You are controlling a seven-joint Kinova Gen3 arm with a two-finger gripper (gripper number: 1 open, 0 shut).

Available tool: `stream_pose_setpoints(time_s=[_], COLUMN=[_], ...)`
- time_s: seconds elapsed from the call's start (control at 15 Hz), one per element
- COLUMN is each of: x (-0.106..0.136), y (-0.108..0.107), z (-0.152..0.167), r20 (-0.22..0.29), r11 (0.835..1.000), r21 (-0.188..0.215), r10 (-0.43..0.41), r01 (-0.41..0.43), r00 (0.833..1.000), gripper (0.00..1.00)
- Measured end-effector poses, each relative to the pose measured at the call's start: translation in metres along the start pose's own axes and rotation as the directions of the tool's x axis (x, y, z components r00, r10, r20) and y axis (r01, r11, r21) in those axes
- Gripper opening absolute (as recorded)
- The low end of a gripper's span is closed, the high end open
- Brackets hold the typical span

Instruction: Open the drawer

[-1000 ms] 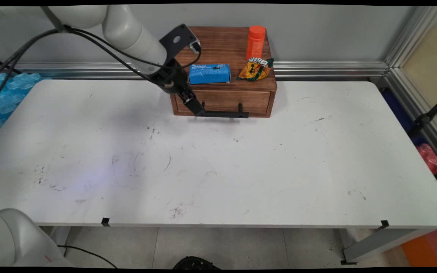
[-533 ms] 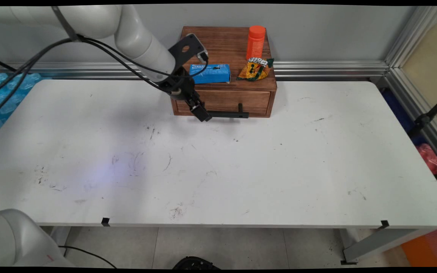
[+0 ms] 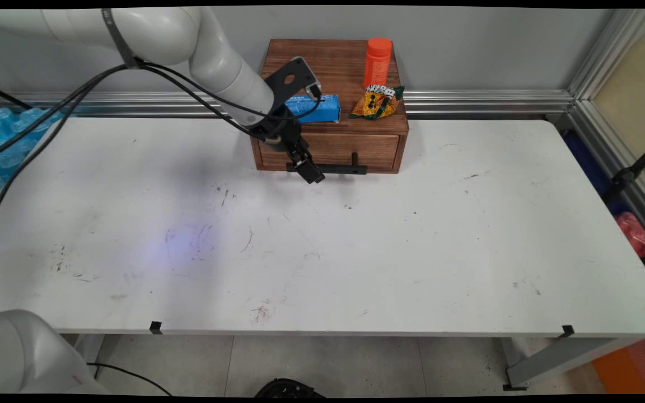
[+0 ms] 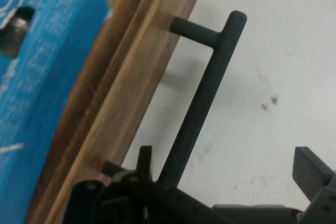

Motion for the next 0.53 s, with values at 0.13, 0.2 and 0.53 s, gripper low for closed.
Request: stream_pose_setpoints(time_s=[0.13,0.2,0.53], x=[0.002,0.003,0.007], y=[0.0,0.0,0.0], z=[0.006,0.009,0.023], r20=[-0.003,-0.004,-0.011], r11=[1.0,1.0,0.999], r21=[-0.01,-0.014,-0.027], r10=[0.012,0.018,0.041], r01=[-0.012,-0.018,-0.042], r00=[1.0,1.0,0.999], gripper=[1.0,1.0,1.0])
